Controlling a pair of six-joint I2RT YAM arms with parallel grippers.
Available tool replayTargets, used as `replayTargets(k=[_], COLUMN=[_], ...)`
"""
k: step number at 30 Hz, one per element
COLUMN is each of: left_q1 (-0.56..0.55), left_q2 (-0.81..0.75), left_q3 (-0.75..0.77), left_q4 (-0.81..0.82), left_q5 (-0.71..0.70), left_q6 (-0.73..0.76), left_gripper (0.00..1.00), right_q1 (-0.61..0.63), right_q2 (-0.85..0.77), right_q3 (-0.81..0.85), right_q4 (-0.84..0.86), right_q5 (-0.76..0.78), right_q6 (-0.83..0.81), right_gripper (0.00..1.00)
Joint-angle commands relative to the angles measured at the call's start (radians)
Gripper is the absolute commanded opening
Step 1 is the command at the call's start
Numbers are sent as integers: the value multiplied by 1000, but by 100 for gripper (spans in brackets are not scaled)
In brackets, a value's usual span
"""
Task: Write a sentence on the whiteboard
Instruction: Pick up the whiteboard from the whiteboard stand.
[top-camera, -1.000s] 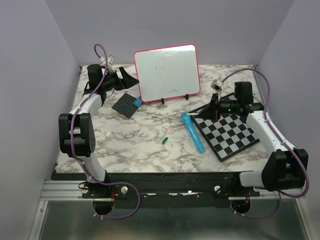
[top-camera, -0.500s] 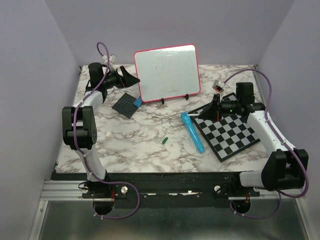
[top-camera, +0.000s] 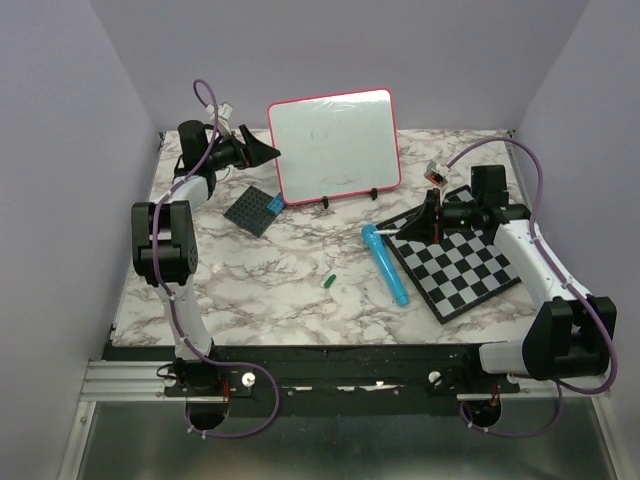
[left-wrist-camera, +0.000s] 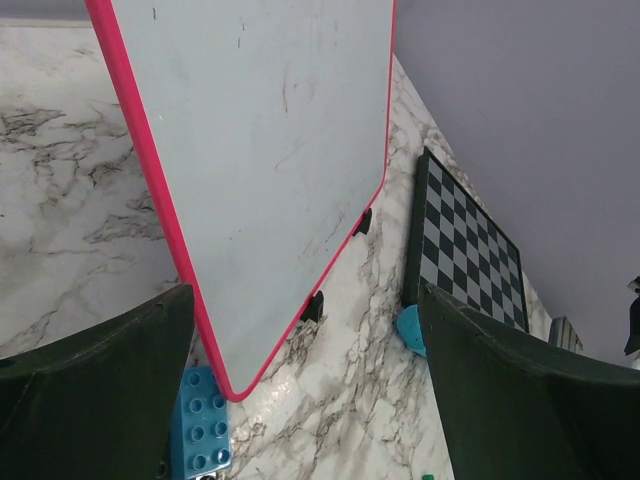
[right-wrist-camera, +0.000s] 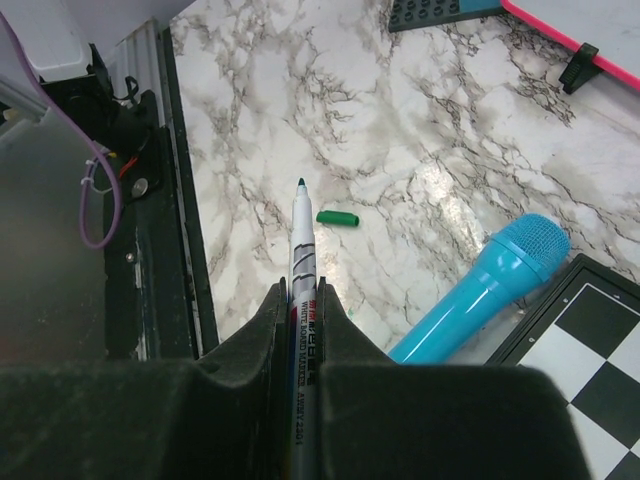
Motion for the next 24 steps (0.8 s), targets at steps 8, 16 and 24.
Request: replayTargets(k=[8, 16, 24], left_q1=[5, 2, -7], left_q2=[94, 196, 280], left_q3=[117, 287, 415], left_q4=[129, 51, -201], left_q5=[98, 74, 32], left_q6=[-27, 11, 149], left_gripper=[94, 87, 83], right_q1=[-7, -7, -6], right_q2=[24, 33, 38], right_q3=[43, 52, 58], right_q4=[-47, -58, -66], right_q5=[-49, -54, -61], right_q6=[-40, -46, -53], right_gripper=[1, 1, 1])
